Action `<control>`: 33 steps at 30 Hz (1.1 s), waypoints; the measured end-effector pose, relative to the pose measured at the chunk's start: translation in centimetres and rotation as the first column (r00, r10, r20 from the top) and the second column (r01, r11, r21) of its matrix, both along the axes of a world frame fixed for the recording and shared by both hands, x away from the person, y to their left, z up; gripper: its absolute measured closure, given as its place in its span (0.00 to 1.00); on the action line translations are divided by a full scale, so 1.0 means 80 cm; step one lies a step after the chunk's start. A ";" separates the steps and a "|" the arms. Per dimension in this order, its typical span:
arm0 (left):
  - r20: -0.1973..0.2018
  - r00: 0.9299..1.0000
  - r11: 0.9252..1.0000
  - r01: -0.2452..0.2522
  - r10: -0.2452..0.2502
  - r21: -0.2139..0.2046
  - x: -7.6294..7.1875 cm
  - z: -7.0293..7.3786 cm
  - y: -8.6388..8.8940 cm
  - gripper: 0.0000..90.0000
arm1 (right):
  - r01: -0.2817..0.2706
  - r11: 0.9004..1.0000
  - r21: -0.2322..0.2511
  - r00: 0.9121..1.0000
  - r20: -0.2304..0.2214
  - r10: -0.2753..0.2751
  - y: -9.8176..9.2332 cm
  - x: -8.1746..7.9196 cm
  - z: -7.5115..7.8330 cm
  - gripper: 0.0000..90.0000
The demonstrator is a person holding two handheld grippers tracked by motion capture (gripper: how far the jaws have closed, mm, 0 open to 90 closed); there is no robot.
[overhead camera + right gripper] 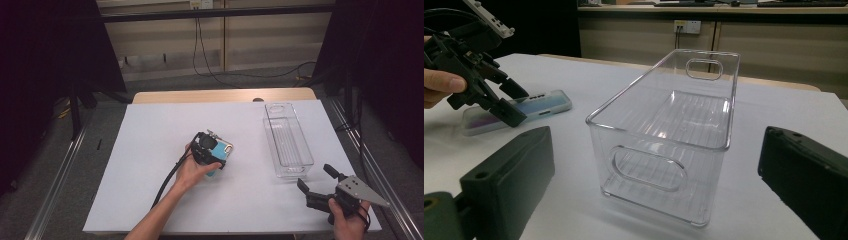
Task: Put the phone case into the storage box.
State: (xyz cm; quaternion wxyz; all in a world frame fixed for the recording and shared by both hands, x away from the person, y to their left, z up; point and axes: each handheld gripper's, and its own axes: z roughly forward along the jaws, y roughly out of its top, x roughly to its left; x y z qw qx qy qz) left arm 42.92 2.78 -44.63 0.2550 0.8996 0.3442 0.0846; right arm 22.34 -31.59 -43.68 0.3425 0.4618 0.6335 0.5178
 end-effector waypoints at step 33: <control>0.028 0.999 0.998 -0.023 0.024 -0.052 -0.001 0.015 0.016 0.19 | 0.001 1.000 0.001 1.000 0.000 -0.001 -0.001 0.001 0.000 0.01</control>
